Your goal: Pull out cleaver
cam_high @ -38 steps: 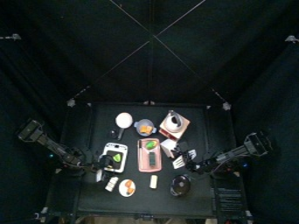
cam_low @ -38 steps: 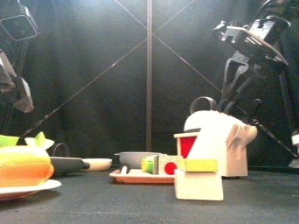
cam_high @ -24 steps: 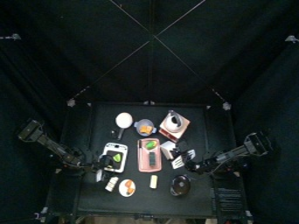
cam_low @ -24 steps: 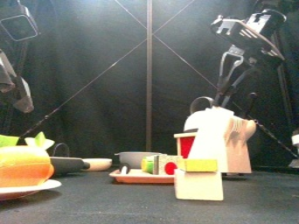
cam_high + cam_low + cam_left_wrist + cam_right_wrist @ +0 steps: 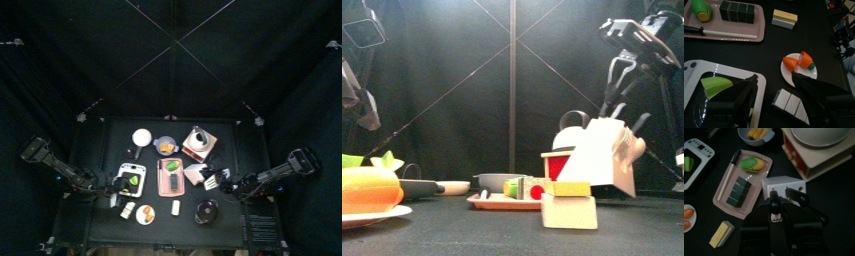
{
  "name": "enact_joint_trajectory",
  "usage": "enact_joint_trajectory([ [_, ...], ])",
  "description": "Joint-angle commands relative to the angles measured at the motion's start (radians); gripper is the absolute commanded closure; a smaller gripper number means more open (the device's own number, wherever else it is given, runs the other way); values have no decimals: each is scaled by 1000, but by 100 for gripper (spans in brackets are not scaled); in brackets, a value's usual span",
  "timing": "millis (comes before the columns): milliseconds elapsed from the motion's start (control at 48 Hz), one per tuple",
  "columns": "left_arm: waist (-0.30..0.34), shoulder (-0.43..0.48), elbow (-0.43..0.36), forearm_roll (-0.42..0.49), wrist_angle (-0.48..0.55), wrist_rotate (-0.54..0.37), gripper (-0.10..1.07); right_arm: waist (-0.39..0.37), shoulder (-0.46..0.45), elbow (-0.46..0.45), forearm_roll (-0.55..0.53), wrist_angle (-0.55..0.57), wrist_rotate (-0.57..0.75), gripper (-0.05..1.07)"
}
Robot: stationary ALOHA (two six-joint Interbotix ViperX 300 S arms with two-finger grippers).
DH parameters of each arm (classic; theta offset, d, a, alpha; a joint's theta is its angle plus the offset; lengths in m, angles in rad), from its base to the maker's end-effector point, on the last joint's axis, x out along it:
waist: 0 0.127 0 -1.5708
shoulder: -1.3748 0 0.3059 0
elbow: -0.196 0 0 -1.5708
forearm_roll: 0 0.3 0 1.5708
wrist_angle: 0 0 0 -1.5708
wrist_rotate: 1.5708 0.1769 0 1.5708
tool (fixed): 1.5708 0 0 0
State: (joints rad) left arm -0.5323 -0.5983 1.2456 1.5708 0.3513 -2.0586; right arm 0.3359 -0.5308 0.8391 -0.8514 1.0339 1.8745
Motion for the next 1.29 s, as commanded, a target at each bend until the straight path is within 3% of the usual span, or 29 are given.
enact_joint_trajectory([
  [0,2,-2,-11,3,2,0,6,-3,-35,23,-2,0,-2,58],
  [104,3,-2,-11,5,3,0,6,5,-75,60,-23,-55,2,58],
  [208,6,-2,-11,5,3,-2,6,0,-29,34,-60,-112,17,58],
  [354,6,-2,-9,-2,3,-2,6,21,77,-106,-67,74,-18,58],
  [458,9,-2,-6,-3,3,-2,6,60,98,-176,-58,109,-66,58],
  [500,12,-2,-8,-3,2,-2,6,71,124,-210,-61,172,-75,58],
  [771,14,0,-5,-2,2,-2,6,98,265,-265,2,324,-98,58],
  [896,15,0,-5,-2,3,-2,6,100,241,-262,40,241,-100,58],
  [1062,15,-2,-5,-3,3,-2,6,91,124,-169,31,147,-95,58],
  [1271,15,0,-5,-3,2,-2,6,137,63,-189,21,149,-100,58],
])
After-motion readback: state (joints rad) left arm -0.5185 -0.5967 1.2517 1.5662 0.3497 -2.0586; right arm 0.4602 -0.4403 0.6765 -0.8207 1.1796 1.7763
